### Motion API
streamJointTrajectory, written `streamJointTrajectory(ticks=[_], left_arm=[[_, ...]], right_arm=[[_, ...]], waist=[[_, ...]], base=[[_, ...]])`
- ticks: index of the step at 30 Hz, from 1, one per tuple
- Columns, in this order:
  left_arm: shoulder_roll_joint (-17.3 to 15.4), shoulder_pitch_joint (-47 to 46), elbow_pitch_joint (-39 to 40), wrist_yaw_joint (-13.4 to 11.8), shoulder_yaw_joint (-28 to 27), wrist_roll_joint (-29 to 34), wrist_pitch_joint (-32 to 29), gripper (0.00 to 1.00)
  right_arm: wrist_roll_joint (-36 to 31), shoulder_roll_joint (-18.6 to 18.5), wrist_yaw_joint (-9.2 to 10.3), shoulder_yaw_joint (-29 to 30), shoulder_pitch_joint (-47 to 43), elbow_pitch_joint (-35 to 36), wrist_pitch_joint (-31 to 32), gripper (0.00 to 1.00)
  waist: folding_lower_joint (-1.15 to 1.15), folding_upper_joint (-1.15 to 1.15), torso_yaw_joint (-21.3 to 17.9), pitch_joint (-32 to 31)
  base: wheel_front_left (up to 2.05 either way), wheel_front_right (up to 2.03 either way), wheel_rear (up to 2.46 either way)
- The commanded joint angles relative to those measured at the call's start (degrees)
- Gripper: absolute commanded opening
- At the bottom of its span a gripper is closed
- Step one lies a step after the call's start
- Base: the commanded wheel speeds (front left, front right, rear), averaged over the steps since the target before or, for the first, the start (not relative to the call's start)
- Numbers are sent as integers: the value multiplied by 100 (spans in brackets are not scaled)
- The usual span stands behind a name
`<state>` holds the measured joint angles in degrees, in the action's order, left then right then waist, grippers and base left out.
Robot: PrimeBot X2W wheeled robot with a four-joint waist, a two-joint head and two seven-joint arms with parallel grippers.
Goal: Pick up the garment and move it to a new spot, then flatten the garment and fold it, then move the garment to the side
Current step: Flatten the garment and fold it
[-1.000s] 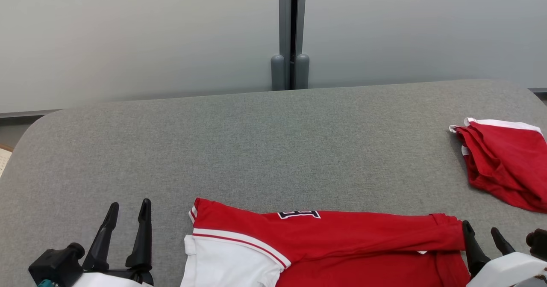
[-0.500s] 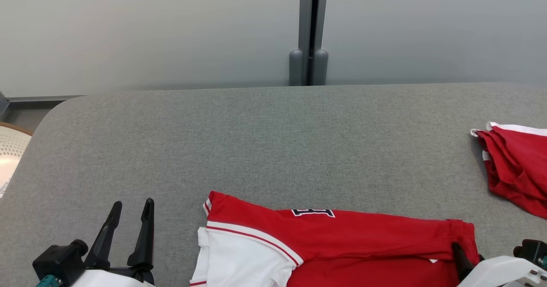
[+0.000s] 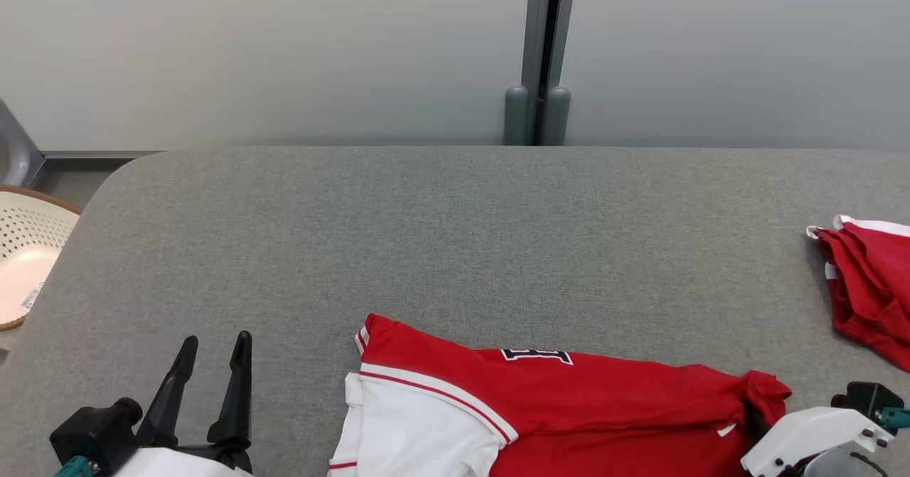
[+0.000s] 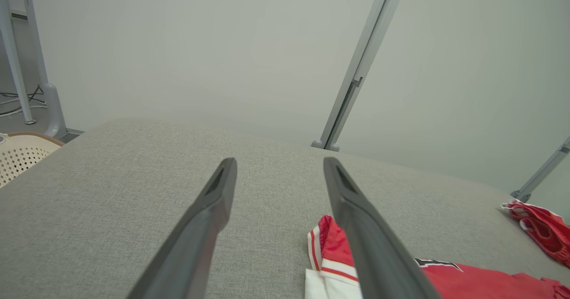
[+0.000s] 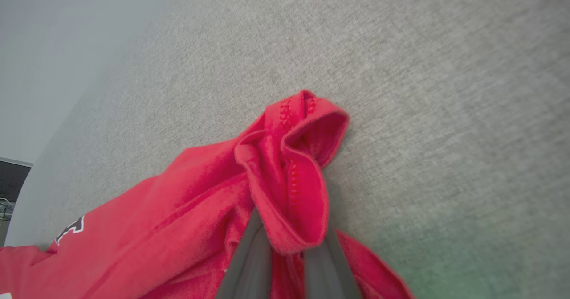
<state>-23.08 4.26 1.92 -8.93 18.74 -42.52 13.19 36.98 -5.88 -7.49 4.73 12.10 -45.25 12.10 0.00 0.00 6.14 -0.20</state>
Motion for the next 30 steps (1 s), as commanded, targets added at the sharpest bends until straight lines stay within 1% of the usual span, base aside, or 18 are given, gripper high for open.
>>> streamJointTrajectory(ticks=[1, 4, 7, 12, 15, 18, 20, 21, 23, 27, 30], left_arm=[[-27, 24, 14, -25, -23, -32, 10, 100], [-1, 61, 3, -36, -8, -47, 14, 100], [33, 67, -9, -38, -18, -76, 34, 100], [48, 74, -38, -23, -45, -91, 48, 100], [56, 56, -41, -11, -47, -91, 58, 100], [68, 37, -69, 4, -33, -95, 68, 100], [96, 18, -95, 25, 2, -102, 70, 100], [104, 9, -115, 28, 15, -106, 70, 100], [112, 8, -153, 45, 19, -123, 68, 100], [95, 3, -239, 70, 24, -144, 33, 100], [66, -40, -306, 88, 50, -141, -2, 100]], right_arm=[[100, 6, 0, -119, 33, 27, 189, 0], [242, -194, 0, -202, 94, 280, 468, 0], [319, -419, 0, -75, 162, 534, 529, 0], [23, -690, 0, 297, 301, 907, 410, 0], [-134, -709, 0, 407, 364, 1080, 424, 0], [-258, -562, 0, 429, 436, 1501, 580, 0], [-323, -457, 0, 341, 380, 1933, 672, 0], [-337, -381, 0, 243, 321, 2192, 719, 0], [-196, -111, -1, 30, 171, 2759, 848, 0], [-63, 119, 0, -501, -206, 3787, 1217, 0], [138, 247, 0, -939, -478, 4159, 1436, 0]], waist=[[0, 0, -44, -10], [0, 0, -118, -25], [0, 0, -187, -25], [0, 0, -273, -31], [0, 0, -290, -37], [0, 0, -288, -63], [0, 0, -241, -86], [0, 0, -206, -96], [0, 0, -120, -124], [0, 0, 115, -147], [0, 0, 342, -142]], base=[[0, 0, 0], [0, 0, 0], [0, 0, 0], [0, 0, 0], [0, 0, 0], [0, 0, 0], [0, 0, 0], [0, 0, 0], [0, 0, 0], [0, 0, 0], [0, 0, 0]])
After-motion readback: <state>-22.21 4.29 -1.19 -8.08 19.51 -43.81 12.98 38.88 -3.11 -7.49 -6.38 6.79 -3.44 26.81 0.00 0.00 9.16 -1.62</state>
